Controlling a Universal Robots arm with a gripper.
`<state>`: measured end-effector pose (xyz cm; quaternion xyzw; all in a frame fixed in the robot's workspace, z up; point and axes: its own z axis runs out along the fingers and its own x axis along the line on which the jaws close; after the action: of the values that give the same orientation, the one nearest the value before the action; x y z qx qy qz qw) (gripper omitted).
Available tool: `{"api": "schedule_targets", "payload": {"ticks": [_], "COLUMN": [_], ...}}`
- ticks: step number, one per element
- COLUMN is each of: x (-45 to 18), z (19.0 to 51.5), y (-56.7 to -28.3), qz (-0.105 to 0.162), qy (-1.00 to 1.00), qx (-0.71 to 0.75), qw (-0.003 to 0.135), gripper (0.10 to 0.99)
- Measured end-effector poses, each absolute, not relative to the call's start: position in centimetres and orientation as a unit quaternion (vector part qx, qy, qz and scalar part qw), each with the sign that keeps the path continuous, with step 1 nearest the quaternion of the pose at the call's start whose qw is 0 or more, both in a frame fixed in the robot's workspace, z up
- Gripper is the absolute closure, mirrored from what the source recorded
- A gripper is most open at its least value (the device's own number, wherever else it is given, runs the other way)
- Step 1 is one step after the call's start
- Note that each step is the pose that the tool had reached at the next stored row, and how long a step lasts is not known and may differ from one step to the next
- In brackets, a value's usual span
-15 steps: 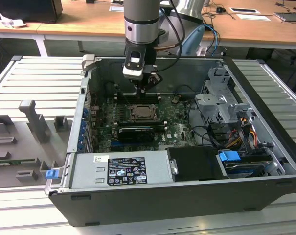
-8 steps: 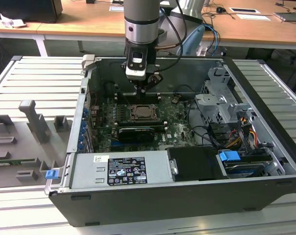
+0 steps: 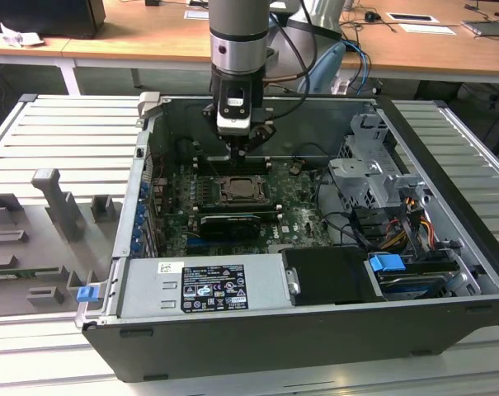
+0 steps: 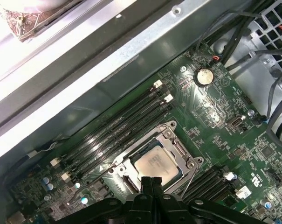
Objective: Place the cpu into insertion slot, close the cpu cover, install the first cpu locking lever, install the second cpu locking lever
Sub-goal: 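Install the first cpu locking lever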
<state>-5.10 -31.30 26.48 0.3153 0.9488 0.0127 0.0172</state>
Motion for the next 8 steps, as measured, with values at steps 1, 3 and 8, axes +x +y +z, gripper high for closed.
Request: {"api": "schedule_targets", "payload": {"ticks": [1, 3, 8], "x": [-5.1, -5.1, -5.1], "z": [26.48, 26.48, 26.48], "y": [-31.3, -31.3, -31.29], "qz": [0.013, 0.013, 0.013], "qy": [0.951, 0.953, 0.959], "qx": [0.309, 0.303, 0.281], "qw": [0.017, 0.017, 0.017], "gripper": [0.98, 0.98, 0.98]}}
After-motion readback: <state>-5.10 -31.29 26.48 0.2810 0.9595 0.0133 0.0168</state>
